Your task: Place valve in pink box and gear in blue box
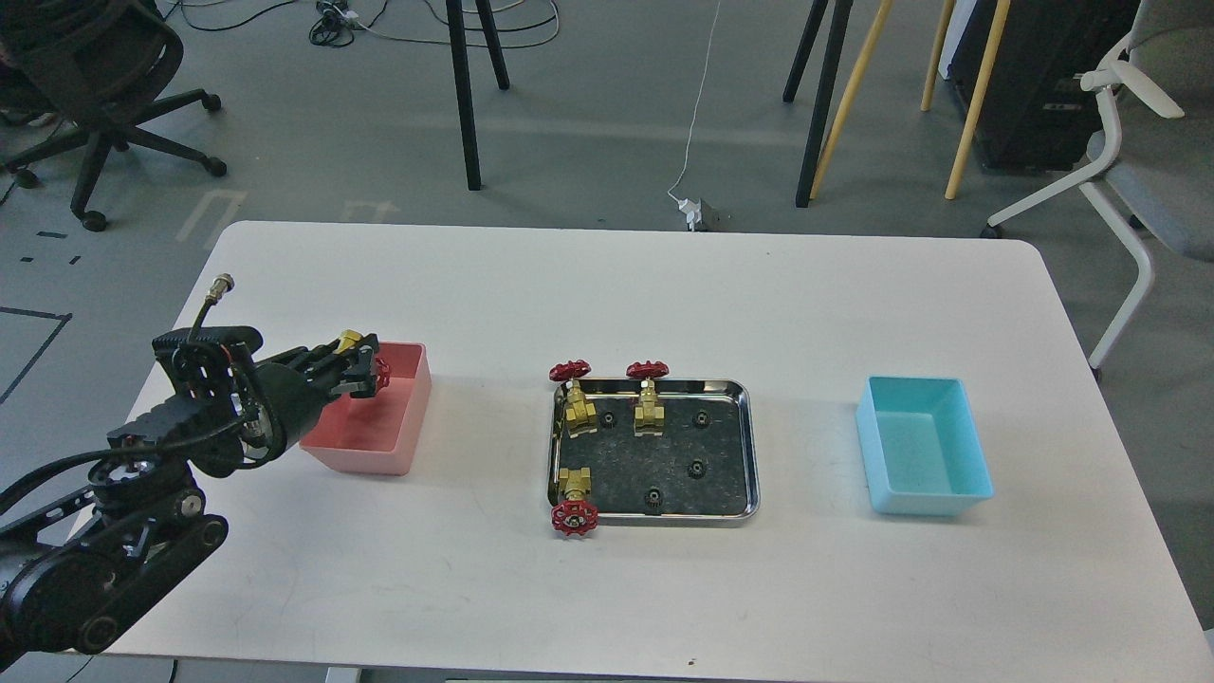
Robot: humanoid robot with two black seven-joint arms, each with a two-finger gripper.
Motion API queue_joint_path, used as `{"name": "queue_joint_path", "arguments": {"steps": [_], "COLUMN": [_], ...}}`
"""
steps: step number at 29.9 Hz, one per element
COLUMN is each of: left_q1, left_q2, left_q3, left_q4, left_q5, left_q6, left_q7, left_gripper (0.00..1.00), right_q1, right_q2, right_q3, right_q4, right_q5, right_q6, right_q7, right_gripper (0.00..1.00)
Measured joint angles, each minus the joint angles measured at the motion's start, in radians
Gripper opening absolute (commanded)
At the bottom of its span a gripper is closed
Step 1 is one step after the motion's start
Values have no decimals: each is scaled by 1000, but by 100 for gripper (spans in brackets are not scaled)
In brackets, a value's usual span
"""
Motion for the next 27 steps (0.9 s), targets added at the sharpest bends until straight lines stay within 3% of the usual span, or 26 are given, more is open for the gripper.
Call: {"name": "queue_joint_path", "arguments": {"steps": [12, 21, 27], "left_q1": [17, 16, -46], "left_q2": [-38, -58, -42], "left_q3": [-17, -66, -159], "left_q4": [45, 45, 35], "left_q5": [-20, -70, -271], "left_q6": [25, 26, 21], "left_q7": [-16, -17, -16], "left_gripper": [61, 81, 95], "right_q1": [46, 84, 142], "right_q2": [9, 21, 24], "right_q3": [-1, -1, -2], "right_q4": [0, 12, 77], "right_q5": [0, 0, -69], "right_q6": [0, 0, 0], "right_q7": [-7, -8, -8], "right_gripper": [99, 98, 98]}}
